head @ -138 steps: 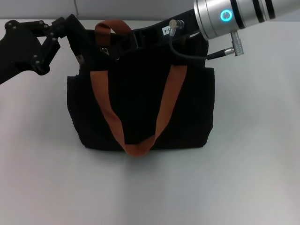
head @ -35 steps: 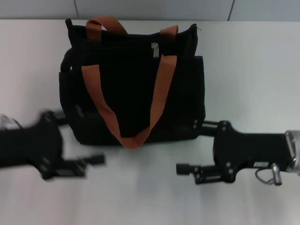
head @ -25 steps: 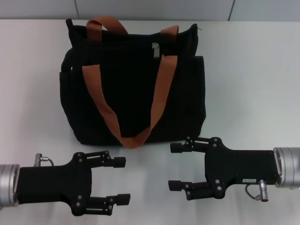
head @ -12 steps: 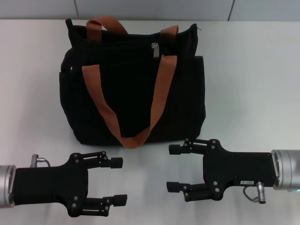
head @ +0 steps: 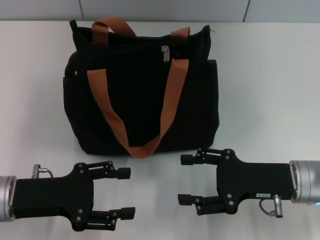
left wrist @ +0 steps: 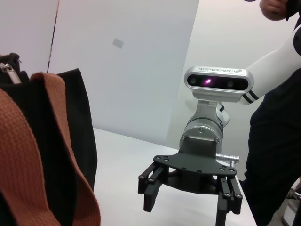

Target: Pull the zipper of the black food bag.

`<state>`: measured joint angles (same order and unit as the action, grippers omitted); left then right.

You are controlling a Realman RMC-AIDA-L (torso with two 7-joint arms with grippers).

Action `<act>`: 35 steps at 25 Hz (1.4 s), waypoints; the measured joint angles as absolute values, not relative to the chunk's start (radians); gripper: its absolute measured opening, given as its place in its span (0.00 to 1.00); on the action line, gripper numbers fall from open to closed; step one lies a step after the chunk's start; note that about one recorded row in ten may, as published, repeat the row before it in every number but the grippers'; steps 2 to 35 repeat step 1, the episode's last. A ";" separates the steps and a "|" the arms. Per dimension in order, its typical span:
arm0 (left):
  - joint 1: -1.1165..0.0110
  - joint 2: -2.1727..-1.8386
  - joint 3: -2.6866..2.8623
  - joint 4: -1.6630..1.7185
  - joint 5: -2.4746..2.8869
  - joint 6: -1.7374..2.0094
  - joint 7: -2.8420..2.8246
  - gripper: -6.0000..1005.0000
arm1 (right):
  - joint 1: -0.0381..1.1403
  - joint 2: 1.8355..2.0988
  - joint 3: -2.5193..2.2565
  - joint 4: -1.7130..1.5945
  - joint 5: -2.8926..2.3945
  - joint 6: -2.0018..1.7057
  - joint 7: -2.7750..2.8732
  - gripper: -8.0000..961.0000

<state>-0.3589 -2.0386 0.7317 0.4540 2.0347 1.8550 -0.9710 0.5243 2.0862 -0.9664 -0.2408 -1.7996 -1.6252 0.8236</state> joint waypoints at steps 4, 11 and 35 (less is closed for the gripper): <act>-0.359 -2.039 0.732 0.454 2.035 1.855 -0.971 0.78 | 0.525 2.086 -0.966 -0.241 -1.800 -1.625 0.824 0.83; -0.359 -2.039 0.732 0.454 2.035 1.855 -0.971 0.78 | 0.525 2.086 -0.966 -0.241 -1.800 -1.625 0.824 0.83; -0.359 -2.039 0.732 0.454 2.035 1.855 -0.971 0.78 | 0.525 2.086 -0.966 -0.241 -1.800 -1.625 0.824 0.83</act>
